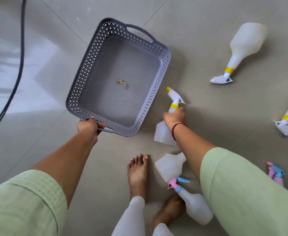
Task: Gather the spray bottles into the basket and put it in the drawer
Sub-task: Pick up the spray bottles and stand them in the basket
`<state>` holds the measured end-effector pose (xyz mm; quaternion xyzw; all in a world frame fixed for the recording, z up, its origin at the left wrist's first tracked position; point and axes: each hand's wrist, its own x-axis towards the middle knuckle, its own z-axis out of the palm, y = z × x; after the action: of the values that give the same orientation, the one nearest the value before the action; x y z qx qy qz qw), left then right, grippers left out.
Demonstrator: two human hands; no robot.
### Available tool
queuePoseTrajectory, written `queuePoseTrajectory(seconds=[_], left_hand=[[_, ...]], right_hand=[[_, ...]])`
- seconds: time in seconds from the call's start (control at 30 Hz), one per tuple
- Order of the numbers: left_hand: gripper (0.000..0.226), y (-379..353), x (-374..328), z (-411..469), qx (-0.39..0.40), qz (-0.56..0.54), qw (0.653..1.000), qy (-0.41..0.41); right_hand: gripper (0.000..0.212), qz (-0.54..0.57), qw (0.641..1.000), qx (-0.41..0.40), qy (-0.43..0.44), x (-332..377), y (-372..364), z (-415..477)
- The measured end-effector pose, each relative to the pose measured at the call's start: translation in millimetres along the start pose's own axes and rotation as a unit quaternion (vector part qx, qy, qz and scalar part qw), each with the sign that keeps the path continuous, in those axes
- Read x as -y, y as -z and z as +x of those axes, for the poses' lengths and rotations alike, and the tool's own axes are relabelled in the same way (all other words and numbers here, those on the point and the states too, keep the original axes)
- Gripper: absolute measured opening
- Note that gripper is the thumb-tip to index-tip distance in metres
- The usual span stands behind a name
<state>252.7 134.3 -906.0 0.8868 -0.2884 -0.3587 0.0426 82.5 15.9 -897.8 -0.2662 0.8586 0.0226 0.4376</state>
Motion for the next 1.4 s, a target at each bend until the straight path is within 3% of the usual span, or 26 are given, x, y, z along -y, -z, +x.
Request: queuePoseTrajectory(seconds=[0.03,0.07,0.13,0.23,0.37,0.53,0.67,0.77,0.87,0.97,1.03,1.13,1.23,1.3,1.4], left_hand=[[0.024,28,-19,16,0.026,-0.095,0.992,0.083],[0.015,42,-30,27,0.053,-0.147,0.982,0.107],[0.014,73,-27,61,-0.014,-0.307,0.917,0.255],[0.003,66,-26,52,0.026,-0.289,0.918,0.269],[0.011,48,-16,40,0.099,-0.264,0.922,0.267],[0.015,38,-34,24,0.083,-0.216,0.955,0.186],[0.042,42,-48,10,0.131,-0.149,0.962,0.189],[0.049,64,-66,-10,0.009,-0.056,0.991,0.12],[0.041,85,-83,-34,-0.074,-0.091,0.993,-0.026],[0.036,101,-108,-66,-0.011,-0.221,0.969,-0.111],[0.047,105,-122,-90,0.052,-0.253,0.957,-0.132],[0.072,99,-136,-115,0.123,-0.284,0.947,-0.091],[0.053,91,-139,-113,0.161,-0.346,0.924,-0.023],[0.049,94,-134,-105,0.167,-0.282,0.943,-0.048],[0.071,102,-120,-96,0.116,-0.008,0.971,-0.207]], right_hand=[[0.043,0.012,1.0,-0.025,-0.004,-6,11,1],[0.043,0.02,0.999,-0.047,-0.003,-12,22,2],[0.042,0.038,0.996,-0.074,0.017,-24,43,4],[0.04,0.055,0.992,-0.087,0.075,-43,72,7],[0.039,0.062,0.979,-0.097,0.167,-53,100,8],[0.037,0.075,0.954,-0.124,0.262,-40,113,-1],[0.043,0.036,0.942,-0.089,0.322,-24,111,-22],[0.041,0.0,0.924,-0.036,0.38,-11,106,-46],[0.036,0.001,0.907,-0.014,0.421,4,101,-74],[0.035,0.002,0.906,-0.019,0.422,14,91,-95],[0.037,0.014,0.919,-0.009,0.394,17,83,-103],[0.033,0.05,0.912,-0.006,0.406,14,68,-105],[0.026,0.058,0.915,0.004,0.399,7,54,-101],[0.019,0.079,0.927,0.054,0.363,2,47,-98],[0.015,0.096,0.932,0.137,0.322,-6,38,-91]])
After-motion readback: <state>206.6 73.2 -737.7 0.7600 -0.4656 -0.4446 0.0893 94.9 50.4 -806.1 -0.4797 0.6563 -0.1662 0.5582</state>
